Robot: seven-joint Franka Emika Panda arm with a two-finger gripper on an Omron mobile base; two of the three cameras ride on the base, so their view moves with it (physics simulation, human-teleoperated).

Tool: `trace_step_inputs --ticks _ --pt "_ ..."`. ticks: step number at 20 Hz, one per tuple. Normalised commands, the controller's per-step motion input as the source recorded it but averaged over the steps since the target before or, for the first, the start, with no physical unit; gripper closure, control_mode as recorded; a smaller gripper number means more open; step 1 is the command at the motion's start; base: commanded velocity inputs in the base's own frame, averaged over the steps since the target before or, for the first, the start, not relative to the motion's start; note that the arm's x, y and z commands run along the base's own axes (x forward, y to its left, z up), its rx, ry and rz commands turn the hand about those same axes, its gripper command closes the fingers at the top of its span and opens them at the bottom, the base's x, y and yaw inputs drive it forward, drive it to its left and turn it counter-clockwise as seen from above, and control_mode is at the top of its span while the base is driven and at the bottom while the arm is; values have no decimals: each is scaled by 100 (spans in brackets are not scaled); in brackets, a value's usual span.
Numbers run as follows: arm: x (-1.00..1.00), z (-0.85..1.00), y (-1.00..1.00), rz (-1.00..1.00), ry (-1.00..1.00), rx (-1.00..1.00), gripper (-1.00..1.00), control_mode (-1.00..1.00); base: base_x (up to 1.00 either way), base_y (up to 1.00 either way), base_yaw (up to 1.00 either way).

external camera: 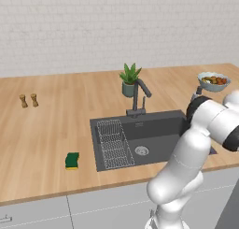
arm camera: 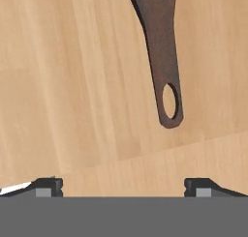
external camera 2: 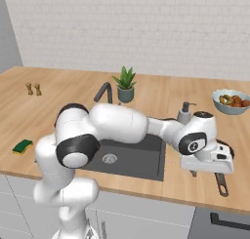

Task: Pick the pan and sponge and place them into the sink. Then turn on the water.

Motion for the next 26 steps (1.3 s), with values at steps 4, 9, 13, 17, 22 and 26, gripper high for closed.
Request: trace_step_inputs --ticks 4,9,13,17,22,26 --pt "16 -16 -28 0 0 3 -100 -100 0 0 0" --pt "28 -15 -26 0 0 3 -100 -100 0 0 0" --pt "31 -1 -46 0 -1 12 -100 -100 0 0 0" --pt "26 0 -54 0 -6 16 -100 -100 0 0 0" --pt "24 15 -43 1 -8 13 -100 -100 0 0 0" --pt "22 16 -32 3 -5 7 -100 -100 0 0 0"
